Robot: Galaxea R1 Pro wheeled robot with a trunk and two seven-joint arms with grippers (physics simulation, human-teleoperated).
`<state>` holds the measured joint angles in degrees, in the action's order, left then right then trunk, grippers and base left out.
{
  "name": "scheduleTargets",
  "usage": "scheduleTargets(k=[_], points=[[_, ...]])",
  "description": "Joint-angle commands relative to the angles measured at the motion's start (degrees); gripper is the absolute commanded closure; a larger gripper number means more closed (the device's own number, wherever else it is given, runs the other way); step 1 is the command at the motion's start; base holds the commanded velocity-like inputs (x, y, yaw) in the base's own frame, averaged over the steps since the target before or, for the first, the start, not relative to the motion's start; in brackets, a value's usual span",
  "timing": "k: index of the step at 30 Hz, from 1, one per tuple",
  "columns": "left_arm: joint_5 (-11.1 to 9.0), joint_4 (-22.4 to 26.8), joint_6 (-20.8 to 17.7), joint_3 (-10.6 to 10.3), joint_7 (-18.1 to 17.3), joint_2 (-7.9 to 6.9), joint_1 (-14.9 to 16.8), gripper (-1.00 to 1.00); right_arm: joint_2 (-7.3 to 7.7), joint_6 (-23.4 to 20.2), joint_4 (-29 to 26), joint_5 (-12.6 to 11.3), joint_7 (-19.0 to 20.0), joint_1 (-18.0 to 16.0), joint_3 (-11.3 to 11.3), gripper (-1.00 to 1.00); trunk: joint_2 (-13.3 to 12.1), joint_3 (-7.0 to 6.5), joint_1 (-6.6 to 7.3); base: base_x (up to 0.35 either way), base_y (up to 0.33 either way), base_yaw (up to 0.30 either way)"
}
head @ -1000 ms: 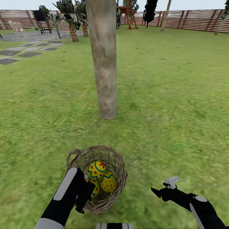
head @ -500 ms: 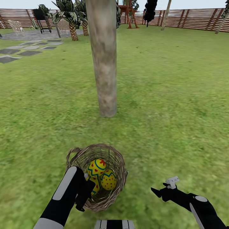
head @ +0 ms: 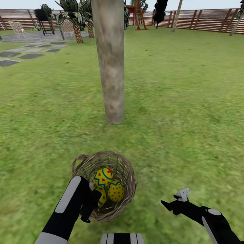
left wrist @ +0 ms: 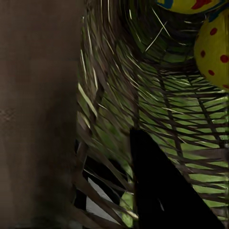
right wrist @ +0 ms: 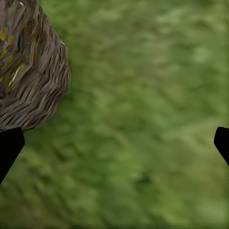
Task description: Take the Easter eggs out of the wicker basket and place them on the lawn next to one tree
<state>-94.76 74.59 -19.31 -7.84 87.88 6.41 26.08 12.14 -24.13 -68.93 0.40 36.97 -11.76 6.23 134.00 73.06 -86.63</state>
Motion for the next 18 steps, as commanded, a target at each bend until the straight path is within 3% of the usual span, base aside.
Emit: scheduleTargets(k=[1,13,18], points=[[-0.2,0.1,-0.6,0.0,0.3,0.0,0.0,-1.0,-0.01,-0.4,-0.1,0.0,0.3,0.0,0.1,-1.0,0.0,0.04,0.01,0.0,0.0,0.0],[-0.2,0.0,-0.6,0.1,0.0,-0.34,0.0,-1.0,-0.01,-0.4,-0.1,0.0,0.3,0.0,0.1,-1.0,0.0,0.04,0.01,0.0,0.0,0.0],[-0.2,0.1,-0.6,0.1,-0.1,-0.35,0.0,-1.0,-0.01,-0.4,-0.1,0.0,0.3,0.0,0.1,-1.0,0.0,0.04,0.01,-0.197,0.0,0.0]])
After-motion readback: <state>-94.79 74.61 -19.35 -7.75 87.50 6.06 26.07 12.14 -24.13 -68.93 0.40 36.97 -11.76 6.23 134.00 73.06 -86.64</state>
